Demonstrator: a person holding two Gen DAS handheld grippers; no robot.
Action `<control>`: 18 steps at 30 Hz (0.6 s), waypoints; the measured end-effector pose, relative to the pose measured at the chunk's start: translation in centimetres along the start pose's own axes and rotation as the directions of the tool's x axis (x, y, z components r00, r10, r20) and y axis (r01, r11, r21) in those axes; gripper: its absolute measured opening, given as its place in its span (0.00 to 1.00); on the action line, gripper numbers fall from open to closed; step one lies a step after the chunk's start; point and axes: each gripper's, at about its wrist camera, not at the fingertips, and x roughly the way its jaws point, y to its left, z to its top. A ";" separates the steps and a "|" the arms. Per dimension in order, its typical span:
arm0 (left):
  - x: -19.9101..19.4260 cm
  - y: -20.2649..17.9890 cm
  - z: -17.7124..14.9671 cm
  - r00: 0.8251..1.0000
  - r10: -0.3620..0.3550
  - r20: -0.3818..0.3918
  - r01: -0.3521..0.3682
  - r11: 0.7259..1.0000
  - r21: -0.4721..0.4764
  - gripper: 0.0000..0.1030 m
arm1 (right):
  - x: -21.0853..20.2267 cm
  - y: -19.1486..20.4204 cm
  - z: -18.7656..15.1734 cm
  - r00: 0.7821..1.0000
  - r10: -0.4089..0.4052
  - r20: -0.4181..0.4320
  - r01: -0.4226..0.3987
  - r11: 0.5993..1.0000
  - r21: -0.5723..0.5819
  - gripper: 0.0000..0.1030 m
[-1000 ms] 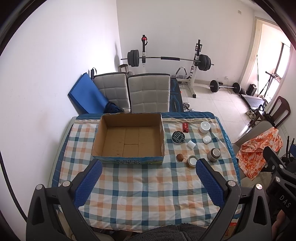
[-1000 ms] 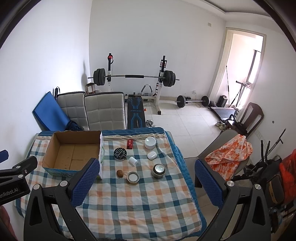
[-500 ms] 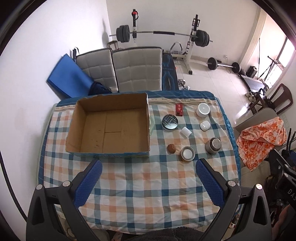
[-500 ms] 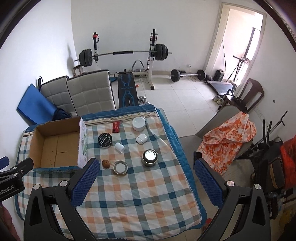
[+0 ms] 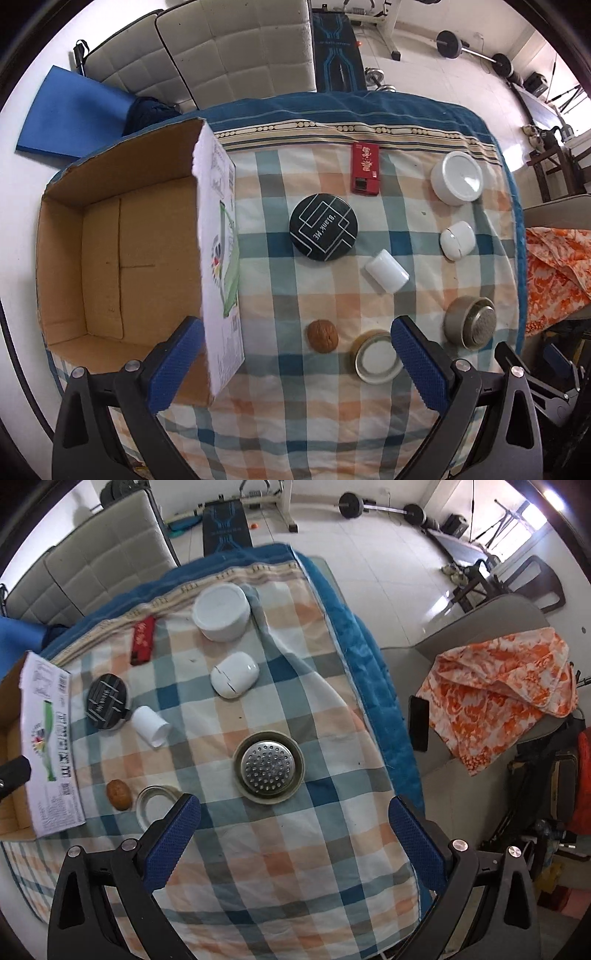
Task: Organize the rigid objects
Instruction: 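Grasp the black round tin with the left tool while the right tool grasps the steel strainer cup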
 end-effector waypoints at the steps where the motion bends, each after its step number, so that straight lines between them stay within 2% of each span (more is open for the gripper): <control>1: 0.9 -0.5 0.8 1.000 0.012 -0.013 -0.012 1.000 0.008 1.00 | 1.8 0.1 0.6 0.999 -0.009 -0.031 0.009 1.000 0.006 1.00; 6: 5.6 -2.1 3.8 0.992 0.086 -0.092 -0.080 0.995 0.067 1.00 | 8.2 0.4 2.2 0.989 0.004 -0.150 0.001 0.999 0.035 0.96; 10: 8.6 -2.4 5.7 0.986 0.066 -0.152 -0.057 0.996 0.067 1.00 | 10.3 0.4 2.6 0.974 0.101 -0.205 -0.083 0.992 0.095 0.96; 12: 9.8 -2.2 6.6 0.983 0.048 -0.178 -0.040 0.998 0.051 1.00 | 11.3 0.6 2.8 0.966 0.103 -0.236 -0.083 0.992 0.096 0.87; 18: 12.9 -2.2 8.2 0.970 0.021 -0.240 -0.010 0.999 0.046 1.00 | 13.8 0.9 2.9 0.954 0.096 -0.283 -0.073 0.993 0.090 0.81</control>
